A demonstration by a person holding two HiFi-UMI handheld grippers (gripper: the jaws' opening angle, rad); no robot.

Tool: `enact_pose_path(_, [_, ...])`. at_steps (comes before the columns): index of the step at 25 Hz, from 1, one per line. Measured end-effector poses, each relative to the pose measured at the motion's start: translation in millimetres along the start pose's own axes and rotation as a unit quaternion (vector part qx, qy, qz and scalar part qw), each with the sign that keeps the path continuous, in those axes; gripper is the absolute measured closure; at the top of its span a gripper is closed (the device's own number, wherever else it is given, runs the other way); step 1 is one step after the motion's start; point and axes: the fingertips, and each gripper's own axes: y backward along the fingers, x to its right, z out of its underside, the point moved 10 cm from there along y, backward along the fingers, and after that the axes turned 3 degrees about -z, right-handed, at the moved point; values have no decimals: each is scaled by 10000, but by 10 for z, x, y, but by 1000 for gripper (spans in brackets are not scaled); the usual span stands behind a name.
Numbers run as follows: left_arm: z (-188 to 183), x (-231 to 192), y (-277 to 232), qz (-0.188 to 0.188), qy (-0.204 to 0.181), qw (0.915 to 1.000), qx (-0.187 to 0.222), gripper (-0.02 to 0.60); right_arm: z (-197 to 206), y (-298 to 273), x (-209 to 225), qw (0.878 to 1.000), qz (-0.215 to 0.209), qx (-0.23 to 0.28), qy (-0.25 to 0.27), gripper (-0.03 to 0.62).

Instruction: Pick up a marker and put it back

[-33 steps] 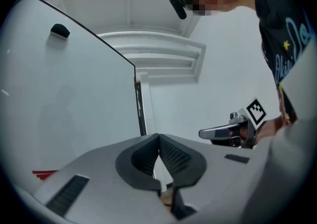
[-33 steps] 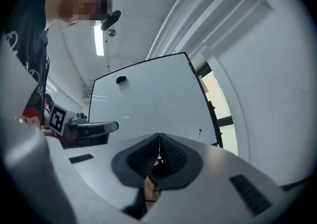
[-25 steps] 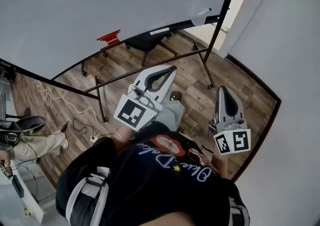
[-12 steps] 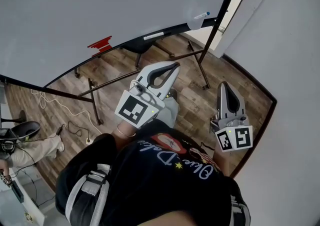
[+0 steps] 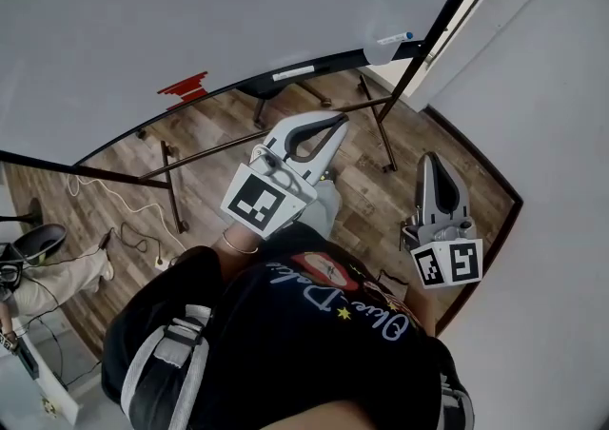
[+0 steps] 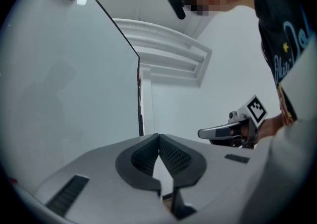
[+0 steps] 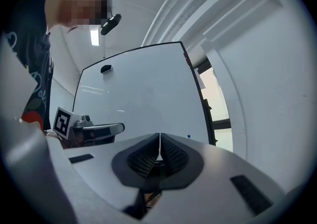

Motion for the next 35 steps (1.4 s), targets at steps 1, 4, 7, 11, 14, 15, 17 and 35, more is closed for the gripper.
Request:
enact_pose_path(1, [17, -29, -48, 9, -9, 10000, -12, 578, 6, -40, 41, 10000, 0, -10, 2, 592])
enact_pose_path(4, [72, -110, -213, 23, 0, 10000, -34, 578, 30, -162, 192, 10000, 25, -43, -67, 592])
enact_pose_path(7, [114, -192, -373, -38, 0, 9999, -95, 578, 62, -295, 359, 9998, 51, -136, -105, 592])
enact_pose_path(11, [144, -296, -553, -151, -26, 9998, -93, 578, 55, -504, 551, 9998, -5, -205, -57, 591])
enact_pose_path(14, [188, -393, -640, -216, 15, 9996, -164, 578, 71, -675, 642, 9997, -66, -231, -65, 591])
enact_pose_path(15, [195, -427, -674, -211, 11, 9996, -197, 578, 73, -730, 674, 9997, -77, -235, -76, 591])
enact_pose_path(17, [196, -485, -754, -179, -7, 9996, -222, 578, 57, -834, 744, 9996, -94, -246, -69, 588])
enact_pose_path(35, [203, -1119, -1543, 82, -75, 9999, -118, 578, 16, -1908, 1272, 9991, -285, -302, -42, 526])
